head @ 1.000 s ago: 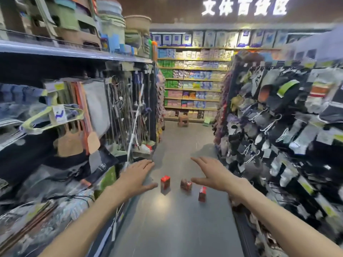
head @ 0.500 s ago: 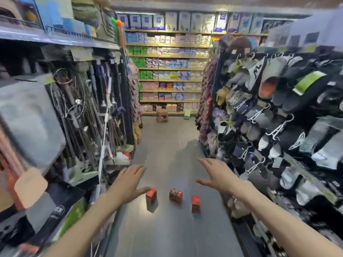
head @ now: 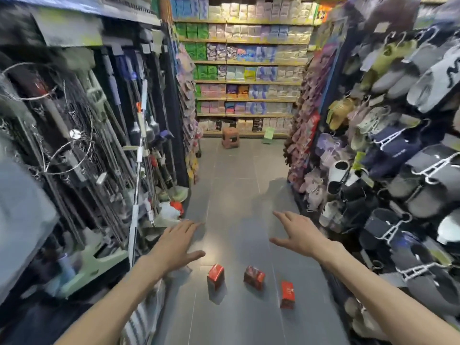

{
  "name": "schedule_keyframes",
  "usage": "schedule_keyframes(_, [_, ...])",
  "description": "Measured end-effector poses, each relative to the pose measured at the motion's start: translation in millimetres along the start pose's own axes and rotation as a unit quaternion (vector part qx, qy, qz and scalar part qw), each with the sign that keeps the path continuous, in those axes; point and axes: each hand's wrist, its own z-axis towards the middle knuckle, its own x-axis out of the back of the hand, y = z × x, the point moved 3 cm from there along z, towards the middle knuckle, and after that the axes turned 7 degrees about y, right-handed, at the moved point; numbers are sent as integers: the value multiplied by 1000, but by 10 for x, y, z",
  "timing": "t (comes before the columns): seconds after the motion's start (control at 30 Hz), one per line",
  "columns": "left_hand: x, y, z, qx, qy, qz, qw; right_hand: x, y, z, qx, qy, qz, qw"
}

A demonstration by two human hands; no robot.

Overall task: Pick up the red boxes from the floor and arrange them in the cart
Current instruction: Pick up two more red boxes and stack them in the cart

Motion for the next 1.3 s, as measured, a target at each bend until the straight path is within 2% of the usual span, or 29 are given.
schedule_keyframes(0.27, [-787,-1026,1359,-15,-31,-33,999,-740,169,1508,-25,-21,19,999])
schedule_keyframes(0.43, [-1479,-1603,2198,-11,-44,-64,997,-1451,356,2253,-72,-26,47,996])
schedule_keyframes(0.6, [-2370,-1892,2820,-5,-61,-89,994,-2329,598,2671,-116,-44,61,990])
schedule_keyframes(0.77, [-3554,-2051,3191,1,-81,-81,993,-3419,986,2932,-137,-57,60,987])
schedule_keyframes(0.83, [-4188,-2084,3218,16,-104,-103,989,-3968,1131,2956,-135,-85,63,985])
schedule_keyframes(0.87, [-4221,-2095,3201,33,-108,-98,989,-3981,1142,2956,-148,-90,59,983])
schedule_keyframes(0.93, [-5122,-2088,3102,41,-130,-98,986,-4800,1313,2859,-160,-105,71,979])
schedule_keyframes(0.97, [-5150,-2096,3143,42,-136,-96,985,-4818,1353,2899,-159,-102,70,979])
schedule_keyframes(1.03, [-6040,-2039,3009,45,-152,-96,983,-5658,1513,2757,-164,-103,79,978])
schedule_keyframes(1.07, [-6052,-2019,3032,46,-162,-89,982,-5660,1530,2781,-169,-112,81,976])
schedule_keyframes(1.13, [-6903,-1956,2875,50,-165,-96,980,-6439,1646,2632,-167,-109,85,976])
schedule_keyframes(1.17, [-6928,-1960,2918,59,-174,-95,978,-6430,1666,2686,-168,-118,87,975])
schedule_keyframes(1.23, [-7675,-1918,2775,70,-160,-93,980,-7106,1756,2544,-160,-112,82,977])
schedule_keyframes(1.27, [-7665,-1910,2826,82,-176,-92,977,-7107,1786,2590,-170,-119,75,975])
schedule_keyframes(1.3, [-8013,-1892,2770,78,-147,-87,982,-7428,1832,2514,-167,-118,76,976])
